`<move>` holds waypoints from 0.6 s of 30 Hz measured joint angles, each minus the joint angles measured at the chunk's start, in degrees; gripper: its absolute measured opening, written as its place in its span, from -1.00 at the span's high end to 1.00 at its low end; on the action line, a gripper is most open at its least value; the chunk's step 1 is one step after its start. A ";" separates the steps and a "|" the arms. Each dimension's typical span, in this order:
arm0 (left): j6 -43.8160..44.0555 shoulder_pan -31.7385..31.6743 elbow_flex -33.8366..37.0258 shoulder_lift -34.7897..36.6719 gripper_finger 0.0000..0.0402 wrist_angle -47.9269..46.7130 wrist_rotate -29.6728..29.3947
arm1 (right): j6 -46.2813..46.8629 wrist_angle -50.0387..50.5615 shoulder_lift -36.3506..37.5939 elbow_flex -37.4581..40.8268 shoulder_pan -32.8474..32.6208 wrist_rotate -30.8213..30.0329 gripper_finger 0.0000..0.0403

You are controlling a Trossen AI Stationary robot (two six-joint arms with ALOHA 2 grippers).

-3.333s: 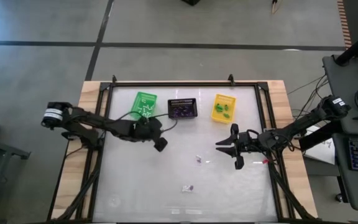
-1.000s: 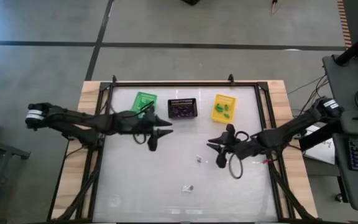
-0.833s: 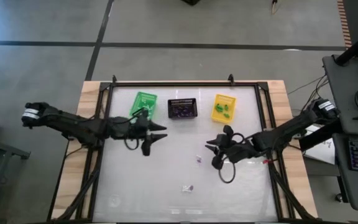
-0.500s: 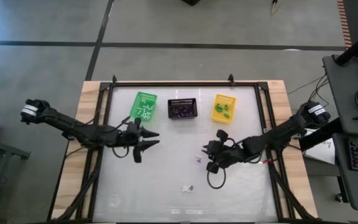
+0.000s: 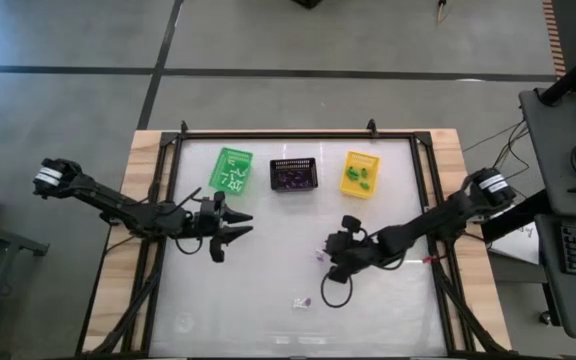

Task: Sort Halloween decoration
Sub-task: Put the white bone toy into the green basket

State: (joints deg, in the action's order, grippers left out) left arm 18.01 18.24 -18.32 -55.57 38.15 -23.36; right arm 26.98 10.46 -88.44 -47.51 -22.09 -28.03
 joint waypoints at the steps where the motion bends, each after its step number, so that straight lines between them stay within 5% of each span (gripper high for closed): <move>1: -0.07 0.00 -0.10 -0.03 0.37 0.01 -0.03 | -0.02 -0.08 -0.38 0.00 0.00 -0.02 0.41; 18: -0.80 -0.02 -0.32 -1.97 0.37 0.06 -0.35 | -2.31 -5.65 -6.86 0.11 1.14 0.71 0.35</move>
State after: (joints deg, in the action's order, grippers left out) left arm 17.21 18.22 -18.63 -57.54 38.21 -23.70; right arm 24.67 4.81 -95.30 -47.40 -20.95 -27.32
